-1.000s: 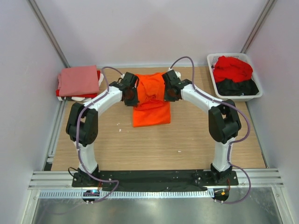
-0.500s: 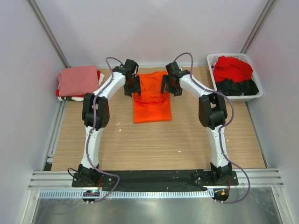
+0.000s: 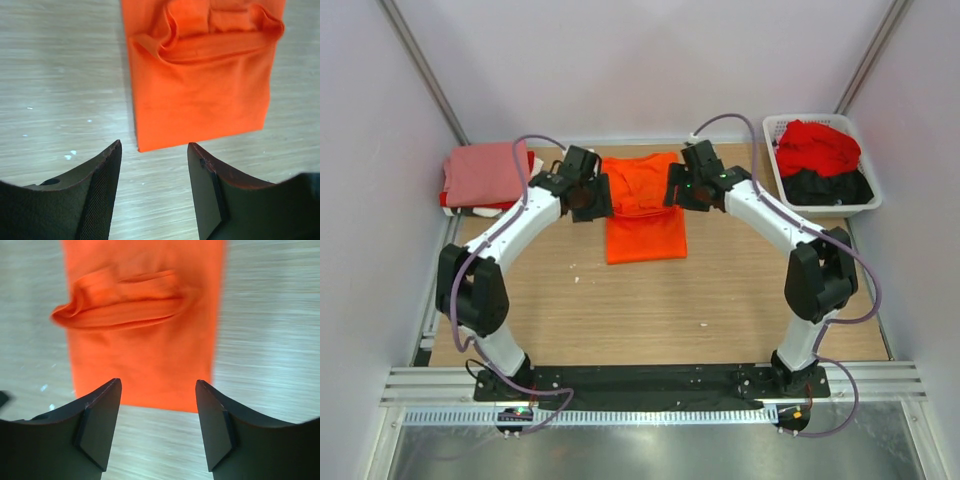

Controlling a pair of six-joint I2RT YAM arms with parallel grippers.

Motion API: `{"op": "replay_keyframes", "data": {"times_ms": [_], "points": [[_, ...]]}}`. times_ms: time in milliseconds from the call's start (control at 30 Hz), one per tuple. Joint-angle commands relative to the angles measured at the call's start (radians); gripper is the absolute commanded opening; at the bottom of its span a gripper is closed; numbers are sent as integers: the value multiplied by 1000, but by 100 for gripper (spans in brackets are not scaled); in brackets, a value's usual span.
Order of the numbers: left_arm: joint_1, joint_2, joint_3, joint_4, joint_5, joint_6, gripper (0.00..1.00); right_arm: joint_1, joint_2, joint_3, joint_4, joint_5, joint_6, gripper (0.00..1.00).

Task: Fold and stack the t-shirts
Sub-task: Fold the tshirt

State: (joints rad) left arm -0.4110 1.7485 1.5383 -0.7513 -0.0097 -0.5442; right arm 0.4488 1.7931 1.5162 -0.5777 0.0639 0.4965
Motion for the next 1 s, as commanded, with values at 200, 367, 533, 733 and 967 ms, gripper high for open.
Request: {"op": "replay_keyframes", "data": {"times_ms": [200,367,533,733,967], "points": [[-176,-159,-346,216,-56,-114,53,157,270,181,0,-116,1,58],[-193,-338,-373,34,-148,-77,56,156,373,301,-37,-81,-29,57],[-192,-532,-333,-144,-263,15,61,124,517,539,-135,-68,-65,58],[-192,-667,-437,-160,-291,-20,66,55,722,901,-232,-27,-61,61],[-192,-715,-612,45,-190,-141,66,18,473,498,-31,2,-64,69]]}}
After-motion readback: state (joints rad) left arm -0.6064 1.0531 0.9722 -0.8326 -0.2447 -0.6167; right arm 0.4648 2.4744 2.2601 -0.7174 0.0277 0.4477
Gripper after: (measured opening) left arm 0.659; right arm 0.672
